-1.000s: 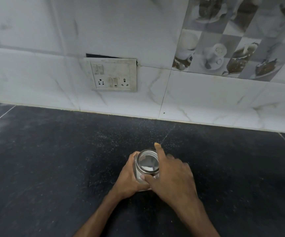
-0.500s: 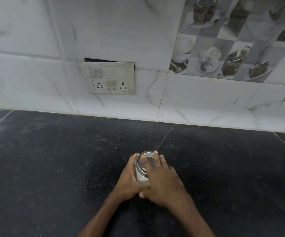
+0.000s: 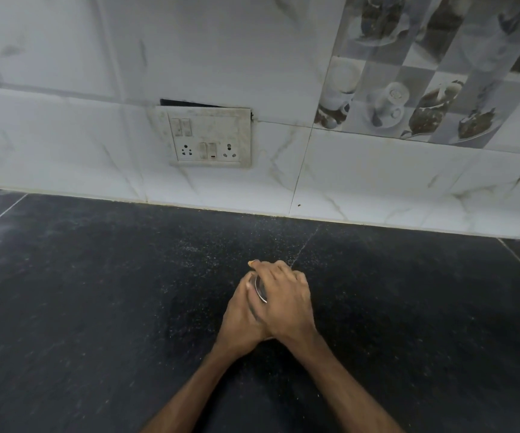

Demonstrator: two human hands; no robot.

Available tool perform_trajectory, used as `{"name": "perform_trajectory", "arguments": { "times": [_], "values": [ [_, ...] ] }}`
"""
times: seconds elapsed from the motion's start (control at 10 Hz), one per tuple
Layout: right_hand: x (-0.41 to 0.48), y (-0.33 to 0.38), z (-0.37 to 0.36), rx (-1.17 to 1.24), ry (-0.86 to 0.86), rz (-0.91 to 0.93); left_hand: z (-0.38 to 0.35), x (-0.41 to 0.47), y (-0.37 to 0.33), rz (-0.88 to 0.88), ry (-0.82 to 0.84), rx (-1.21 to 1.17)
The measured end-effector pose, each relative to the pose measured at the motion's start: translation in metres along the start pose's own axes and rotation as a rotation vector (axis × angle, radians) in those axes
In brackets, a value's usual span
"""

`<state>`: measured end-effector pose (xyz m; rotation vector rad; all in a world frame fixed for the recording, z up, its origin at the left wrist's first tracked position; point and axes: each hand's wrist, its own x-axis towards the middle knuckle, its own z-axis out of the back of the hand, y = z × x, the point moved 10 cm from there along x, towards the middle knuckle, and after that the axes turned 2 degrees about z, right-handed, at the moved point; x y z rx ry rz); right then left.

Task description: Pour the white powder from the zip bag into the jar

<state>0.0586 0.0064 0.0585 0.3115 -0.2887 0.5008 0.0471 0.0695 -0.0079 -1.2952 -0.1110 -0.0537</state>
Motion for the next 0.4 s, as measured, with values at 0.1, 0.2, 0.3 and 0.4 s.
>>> {"name": "perform_trajectory", "arguments": {
  "times": [0.1,0.2,0.3,0.4],
  "values": [
    [0.02,-0.004,0.002,-0.025,-0.079,-0.036,0.005,0.021,-0.002,-0.002,-0.009,0.007],
    [0.048,-0.016,-0.003,-0.038,-0.067,-0.051,0.01,0.052,-0.002,-0.001,0.011,0.015],
    [0.073,-0.024,-0.001,-0.02,-0.062,-0.073,0.014,0.082,-0.004,-0.025,0.026,0.122],
    [0.081,-0.028,-0.01,0.05,0.01,-0.099,0.008,0.091,0.0,-0.031,0.155,0.101]
  ]
}}
